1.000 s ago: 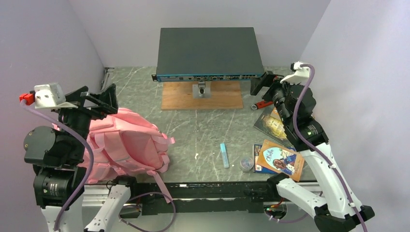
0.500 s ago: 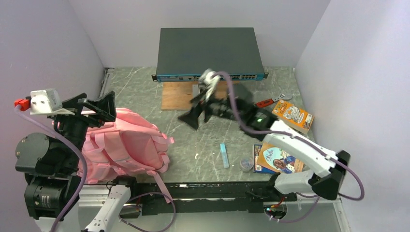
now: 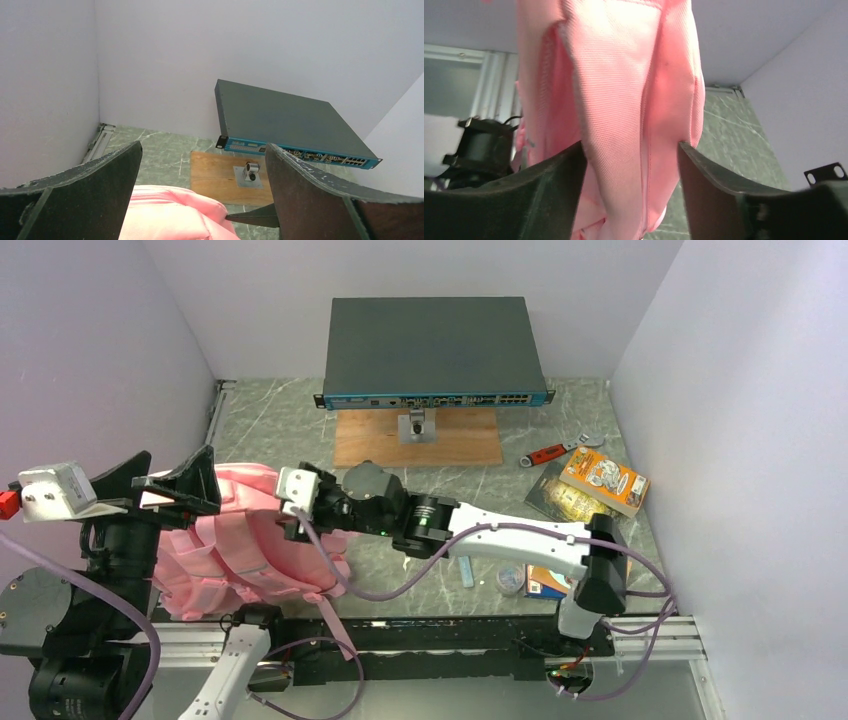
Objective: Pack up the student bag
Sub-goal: Adjust the student bag at the center of the board.
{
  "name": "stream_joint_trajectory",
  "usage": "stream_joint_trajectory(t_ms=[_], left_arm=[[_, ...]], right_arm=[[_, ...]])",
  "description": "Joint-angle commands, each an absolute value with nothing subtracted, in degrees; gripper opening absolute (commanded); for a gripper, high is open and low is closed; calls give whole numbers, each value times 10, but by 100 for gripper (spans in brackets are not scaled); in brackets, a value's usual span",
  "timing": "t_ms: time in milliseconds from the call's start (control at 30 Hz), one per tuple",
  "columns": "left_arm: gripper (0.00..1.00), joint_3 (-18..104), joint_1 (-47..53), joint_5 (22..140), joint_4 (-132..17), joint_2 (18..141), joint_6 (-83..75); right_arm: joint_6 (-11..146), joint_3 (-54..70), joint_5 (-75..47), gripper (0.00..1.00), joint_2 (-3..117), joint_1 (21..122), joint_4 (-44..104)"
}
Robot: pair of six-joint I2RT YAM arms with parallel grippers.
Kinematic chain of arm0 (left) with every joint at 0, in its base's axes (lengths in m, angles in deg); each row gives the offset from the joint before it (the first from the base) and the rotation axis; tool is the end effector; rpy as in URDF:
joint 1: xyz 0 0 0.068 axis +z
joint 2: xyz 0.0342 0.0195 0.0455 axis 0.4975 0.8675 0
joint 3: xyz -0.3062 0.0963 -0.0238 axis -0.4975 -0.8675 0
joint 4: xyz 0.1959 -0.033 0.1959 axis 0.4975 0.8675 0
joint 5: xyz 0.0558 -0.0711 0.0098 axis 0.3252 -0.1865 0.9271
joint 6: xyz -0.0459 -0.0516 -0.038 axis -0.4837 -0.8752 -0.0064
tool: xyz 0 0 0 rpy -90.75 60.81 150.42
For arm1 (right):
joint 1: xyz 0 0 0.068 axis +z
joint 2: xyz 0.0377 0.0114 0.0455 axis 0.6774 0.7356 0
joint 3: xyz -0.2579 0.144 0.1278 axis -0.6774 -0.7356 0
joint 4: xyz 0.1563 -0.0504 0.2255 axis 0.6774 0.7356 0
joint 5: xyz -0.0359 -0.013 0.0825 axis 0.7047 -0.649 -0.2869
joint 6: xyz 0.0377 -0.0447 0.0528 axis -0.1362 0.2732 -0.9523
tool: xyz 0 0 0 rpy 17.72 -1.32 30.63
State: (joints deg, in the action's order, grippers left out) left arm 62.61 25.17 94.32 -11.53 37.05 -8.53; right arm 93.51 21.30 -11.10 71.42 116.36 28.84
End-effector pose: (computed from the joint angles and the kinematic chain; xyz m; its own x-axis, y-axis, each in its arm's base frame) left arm -0.0240 0.0082 0.5773 0.2517 -0.2909 -0.9230 0.0625 0.9566 -0.2845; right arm 0.1231 0.4422 0.4429 0.2950 -0.1541 -0.9430 -0.9351 0.1565 -0.3181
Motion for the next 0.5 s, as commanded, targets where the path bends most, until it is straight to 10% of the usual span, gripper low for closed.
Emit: stream_joint_trajectory(t_ms=[0, 167, 467], left_arm=[[99, 633, 253, 940, -111, 368, -77], [99, 629, 253, 933, -114, 365, -84], [99, 633, 253, 920, -135, 367, -98]], right_arm=[[1002, 253, -35, 50, 744, 1166, 206], [1051, 262, -90, 0, 762, 1142, 164], [1172, 436, -197, 0, 845, 1047, 164]])
